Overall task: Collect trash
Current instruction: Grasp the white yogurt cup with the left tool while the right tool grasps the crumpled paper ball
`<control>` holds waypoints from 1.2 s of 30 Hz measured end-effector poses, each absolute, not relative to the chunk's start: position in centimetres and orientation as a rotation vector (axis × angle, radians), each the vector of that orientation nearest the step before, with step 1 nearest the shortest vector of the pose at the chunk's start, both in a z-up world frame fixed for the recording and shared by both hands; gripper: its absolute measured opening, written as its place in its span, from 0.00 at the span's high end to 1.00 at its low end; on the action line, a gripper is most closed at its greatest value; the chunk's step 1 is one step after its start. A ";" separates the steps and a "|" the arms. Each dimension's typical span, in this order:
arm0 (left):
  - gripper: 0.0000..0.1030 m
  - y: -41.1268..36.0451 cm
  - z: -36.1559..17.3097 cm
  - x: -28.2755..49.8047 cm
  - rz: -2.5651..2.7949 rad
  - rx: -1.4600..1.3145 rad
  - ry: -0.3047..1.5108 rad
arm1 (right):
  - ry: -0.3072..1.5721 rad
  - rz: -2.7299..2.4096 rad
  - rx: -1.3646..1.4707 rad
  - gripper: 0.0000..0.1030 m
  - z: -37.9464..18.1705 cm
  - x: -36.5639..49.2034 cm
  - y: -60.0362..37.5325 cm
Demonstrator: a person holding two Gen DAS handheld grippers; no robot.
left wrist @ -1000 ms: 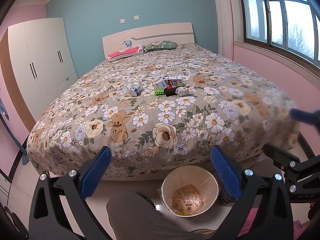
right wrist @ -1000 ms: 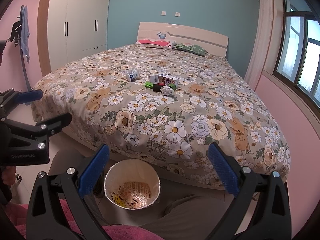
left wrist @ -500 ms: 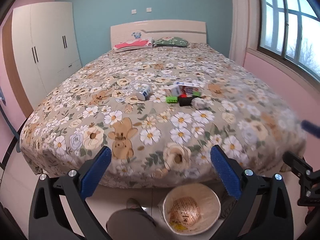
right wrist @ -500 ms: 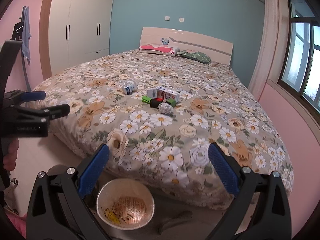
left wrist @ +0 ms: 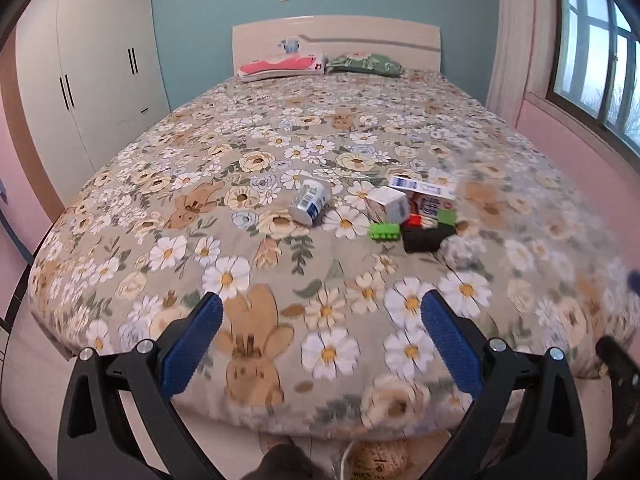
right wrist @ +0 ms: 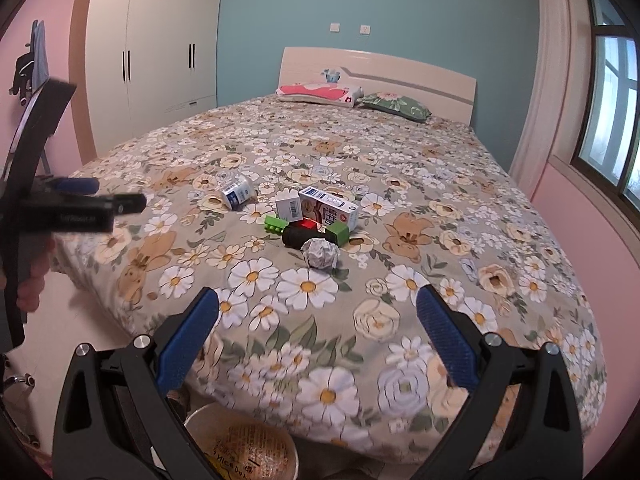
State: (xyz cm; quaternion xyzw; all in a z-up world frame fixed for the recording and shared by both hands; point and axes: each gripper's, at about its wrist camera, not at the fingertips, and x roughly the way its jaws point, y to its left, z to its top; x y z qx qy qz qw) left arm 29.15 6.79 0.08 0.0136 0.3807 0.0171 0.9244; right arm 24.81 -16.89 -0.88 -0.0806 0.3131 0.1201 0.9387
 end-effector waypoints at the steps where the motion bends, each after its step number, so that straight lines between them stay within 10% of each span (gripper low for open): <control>1: 0.02 6.8 -0.1 30.0 0.038 0.038 0.780 | 0.649 0.247 -0.166 0.06 -1.3 25.6 -16.7; 27: 0.02 8.3 -13.5 54.2 0.024 0.213 0.945 | 0.909 0.271 -0.098 0.07 -15.3 45.6 -14.2; 36: 0.37 8.1 -15.5 56.6 -0.056 0.155 1.013 | 0.950 0.293 -0.103 0.44 -16.3 46.4 -13.9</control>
